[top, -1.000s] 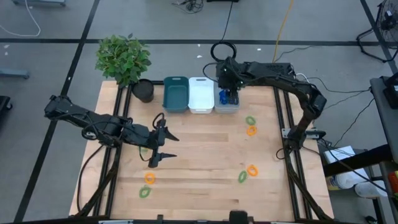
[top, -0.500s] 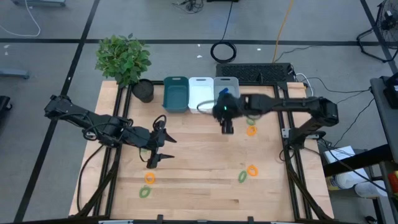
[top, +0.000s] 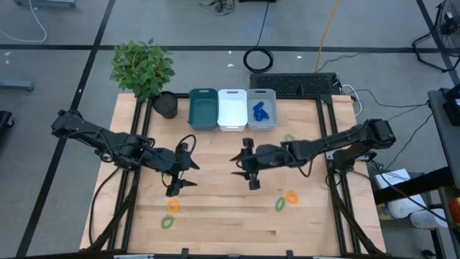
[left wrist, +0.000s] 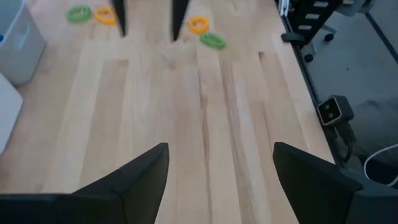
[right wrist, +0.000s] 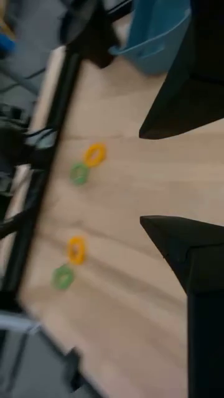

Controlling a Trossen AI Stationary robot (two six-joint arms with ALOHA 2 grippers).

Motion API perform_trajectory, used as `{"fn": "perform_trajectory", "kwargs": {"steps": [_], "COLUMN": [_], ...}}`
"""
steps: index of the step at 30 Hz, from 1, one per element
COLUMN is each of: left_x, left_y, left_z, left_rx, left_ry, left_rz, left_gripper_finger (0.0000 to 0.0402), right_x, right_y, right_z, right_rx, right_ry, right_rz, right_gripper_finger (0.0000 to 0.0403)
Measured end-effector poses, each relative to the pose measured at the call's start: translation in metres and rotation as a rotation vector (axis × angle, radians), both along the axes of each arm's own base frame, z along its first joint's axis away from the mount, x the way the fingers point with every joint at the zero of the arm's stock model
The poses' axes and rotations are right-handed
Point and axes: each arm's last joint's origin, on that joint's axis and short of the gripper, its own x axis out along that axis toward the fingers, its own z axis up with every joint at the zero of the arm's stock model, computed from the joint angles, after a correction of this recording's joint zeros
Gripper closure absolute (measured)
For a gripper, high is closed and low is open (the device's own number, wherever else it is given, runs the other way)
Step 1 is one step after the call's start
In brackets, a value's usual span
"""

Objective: Sort spring keychains
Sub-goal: Put the green spring keychain in the white bin

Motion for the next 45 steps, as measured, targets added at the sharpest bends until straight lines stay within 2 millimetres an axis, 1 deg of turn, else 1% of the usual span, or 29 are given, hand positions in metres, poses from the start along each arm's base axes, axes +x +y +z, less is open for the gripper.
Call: {"fn": "perform_trajectory", "kwargs": {"steps": [5, 8, 10, 12, 16, 21, 26, 28, 30, 32, 36, 38, 41, 45], "left_x": [-0.002, -0.002, -0.001, -0.001, -0.002, -0.001, -0.001, -0.001, -0.001, -0.001, -0.001, -0.001, -0.001, -0.001], "left_y": [0.000, 0.000, 0.001, 0.001, 0.001, 0.001, 0.001, 0.001, 0.001, 0.001, 0.001, 0.001, 0.001, 0.001], "left_z": [-0.002, -0.002, -0.002, -0.002, -0.002, -0.002, -0.002, -0.002, -0.002, -0.002, -0.002, -0.002, -0.002, -0.002], "left_rx": [-0.010, -0.010, -0.010, -0.010, -0.010, -0.010, -0.010, -0.010, -0.015, -0.021, -0.019, -0.007, 0.002, 0.000], "left_ry": [0.029, 0.029, 0.029, 0.029, 0.028, 0.027, 0.027, 0.027, 0.029, 0.030, 0.029, 0.026, 0.022, 0.022], "left_rz": [0.007, 0.007, 0.008, 0.008, 0.008, 0.008, 0.008, 0.008, 0.012, 0.017, 0.016, 0.017, 0.024, 0.028], "left_gripper_finger": [0.0110, 0.0110, 0.0110, 0.0110, 0.0110, 0.0110, 0.0110, 0.0110, 0.0110, 0.0110, 0.0110, 0.0110, 0.0110, 0.0110], "right_x": [-0.006, -0.010, -0.016, -0.023, -0.035, -0.045, -0.057, -0.065, -0.075, -0.086, -0.106, -0.113, -0.119, -0.121], "right_y": [0.019, 0.024, 0.024, 0.022, 0.018, 0.012, 0.010, 0.005, -0.001, -0.010, -0.030, -0.041, -0.057, -0.079], "right_z": [-0.011, -0.017, -0.022, -0.027, -0.035, -0.031, -0.027, -0.028, -0.029, -0.029, -0.026, -0.023, -0.019, -0.018], "right_rx": [0.025, 0.043, 0.047, 0.028, 0.019, 0.009, -0.008, -0.017, -0.035, -0.034, 0.013, 0.034, 0.052, 0.098], "right_ry": [-0.121, -0.163, -0.159, -0.144, -0.130, -0.156, -0.110, -0.045, 0.040, 0.116, 0.215, 0.228, 0.211, 0.185], "right_rz": [0.058, 0.056, 0.040, 0.037, 0.026, 0.019, 0.023, -0.038, -0.124, -0.216, -0.366, -0.445, -0.578, -0.729], "right_gripper_finger": [0.0204, 0.0204, 0.0211, 0.0228, 0.0287, 0.0355, 0.0393, 0.0397, 0.0390, 0.0373, 0.0318, 0.0286, 0.0243, 0.0208]}}
